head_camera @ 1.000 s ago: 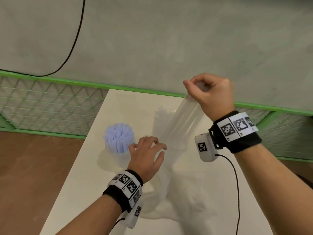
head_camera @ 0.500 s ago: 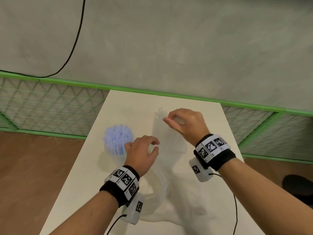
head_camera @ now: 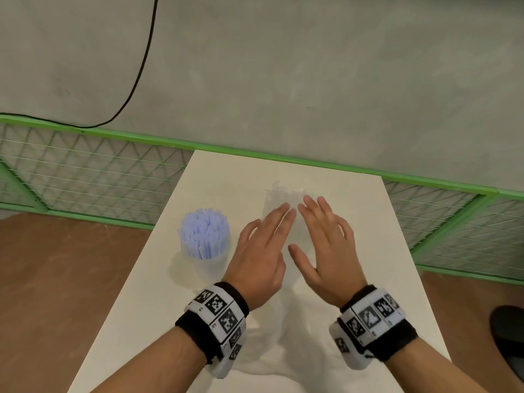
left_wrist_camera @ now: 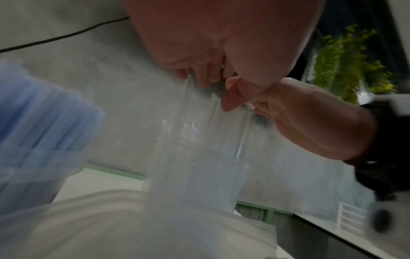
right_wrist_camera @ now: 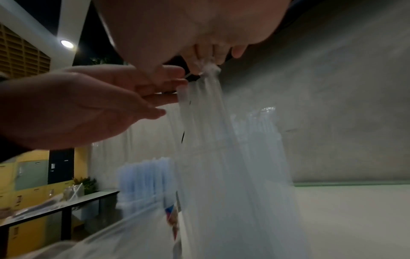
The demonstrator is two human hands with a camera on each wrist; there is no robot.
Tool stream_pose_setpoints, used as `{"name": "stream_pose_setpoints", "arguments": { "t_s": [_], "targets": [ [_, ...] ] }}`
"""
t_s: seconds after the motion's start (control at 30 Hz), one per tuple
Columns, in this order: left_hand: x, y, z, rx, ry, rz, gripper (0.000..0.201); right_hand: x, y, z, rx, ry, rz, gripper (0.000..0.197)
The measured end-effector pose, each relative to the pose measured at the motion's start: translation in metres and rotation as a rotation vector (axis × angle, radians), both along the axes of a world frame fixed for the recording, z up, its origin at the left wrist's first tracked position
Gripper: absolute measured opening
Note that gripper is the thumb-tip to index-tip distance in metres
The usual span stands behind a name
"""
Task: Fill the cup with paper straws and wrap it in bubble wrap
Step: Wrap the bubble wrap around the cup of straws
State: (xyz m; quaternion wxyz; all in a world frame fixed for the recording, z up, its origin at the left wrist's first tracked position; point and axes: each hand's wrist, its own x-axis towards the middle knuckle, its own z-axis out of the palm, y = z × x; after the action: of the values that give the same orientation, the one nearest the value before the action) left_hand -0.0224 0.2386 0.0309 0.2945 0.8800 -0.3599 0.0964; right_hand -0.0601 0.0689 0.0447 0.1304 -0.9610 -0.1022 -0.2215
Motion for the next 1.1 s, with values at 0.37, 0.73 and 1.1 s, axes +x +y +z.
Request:
{"name": "stream_pose_setpoints", "arguments": {
  "t_s": [0.37, 0.73, 1.1],
  "targets": [
    [0.001, 0.004, -0.010, 0.092, -0.022, 0.115, 0.073, -0.015, 0.003, -0.022, -0.099, 0.051, -0.068, 0.077],
    [-0.020, 0.000, -0.029, 0.265, 0.024, 0.129, 0.075, -0.012, -0.002, -0.043, -0.133, 0.137, -0.008, 0.081],
    [-0.016, -0.003, -0.019, 0.337, -0.059, 0.099, 0.076, -0.032, -0.002, -0.028, -0.040, 0.148, -0.090, 0.080]
  ]
}}
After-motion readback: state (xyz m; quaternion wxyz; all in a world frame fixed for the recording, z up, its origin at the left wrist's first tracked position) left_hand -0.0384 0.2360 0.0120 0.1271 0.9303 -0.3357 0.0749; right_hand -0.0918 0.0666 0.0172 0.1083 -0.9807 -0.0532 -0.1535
